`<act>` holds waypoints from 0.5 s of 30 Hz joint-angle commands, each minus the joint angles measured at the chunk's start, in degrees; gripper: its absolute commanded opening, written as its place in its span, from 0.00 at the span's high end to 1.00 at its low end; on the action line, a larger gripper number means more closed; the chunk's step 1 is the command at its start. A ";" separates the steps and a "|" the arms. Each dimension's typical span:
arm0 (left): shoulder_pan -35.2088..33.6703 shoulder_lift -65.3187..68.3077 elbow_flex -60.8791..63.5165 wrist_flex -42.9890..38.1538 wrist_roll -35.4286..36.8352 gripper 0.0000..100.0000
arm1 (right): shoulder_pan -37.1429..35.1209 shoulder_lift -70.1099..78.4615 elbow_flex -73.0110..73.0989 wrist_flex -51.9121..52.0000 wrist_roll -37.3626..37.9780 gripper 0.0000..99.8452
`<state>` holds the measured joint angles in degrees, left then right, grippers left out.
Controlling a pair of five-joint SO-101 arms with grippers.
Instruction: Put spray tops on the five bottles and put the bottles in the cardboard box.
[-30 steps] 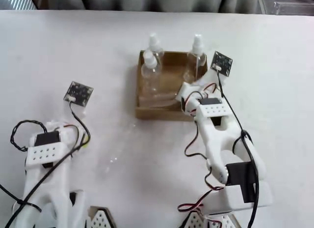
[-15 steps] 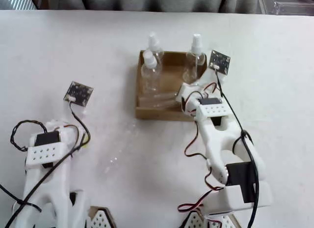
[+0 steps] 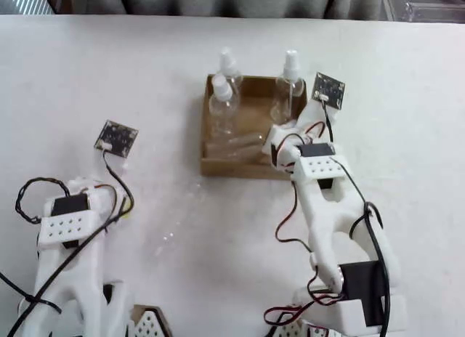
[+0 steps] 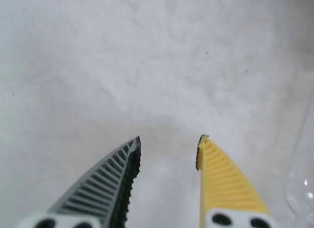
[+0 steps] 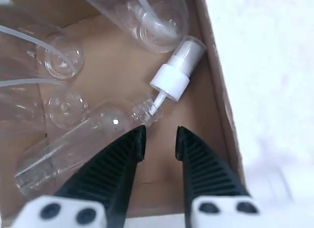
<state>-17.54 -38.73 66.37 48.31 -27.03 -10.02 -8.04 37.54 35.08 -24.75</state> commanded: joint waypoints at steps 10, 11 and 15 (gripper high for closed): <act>-0.04 0.13 -0.35 -0.88 0.18 0.81 | -2.24 0.75 -5.98 0.31 0.53 0.90; 0.13 0.13 -0.35 -0.88 0.18 0.81 | -2.68 1.36 -6.42 0.31 -0.18 0.90; 1.10 0.13 -0.26 -0.88 0.09 0.81 | -2.77 4.44 -8.44 0.75 -6.51 0.84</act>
<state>-17.45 -38.73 66.37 48.31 -27.03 -12.48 -4.09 32.79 35.16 -27.91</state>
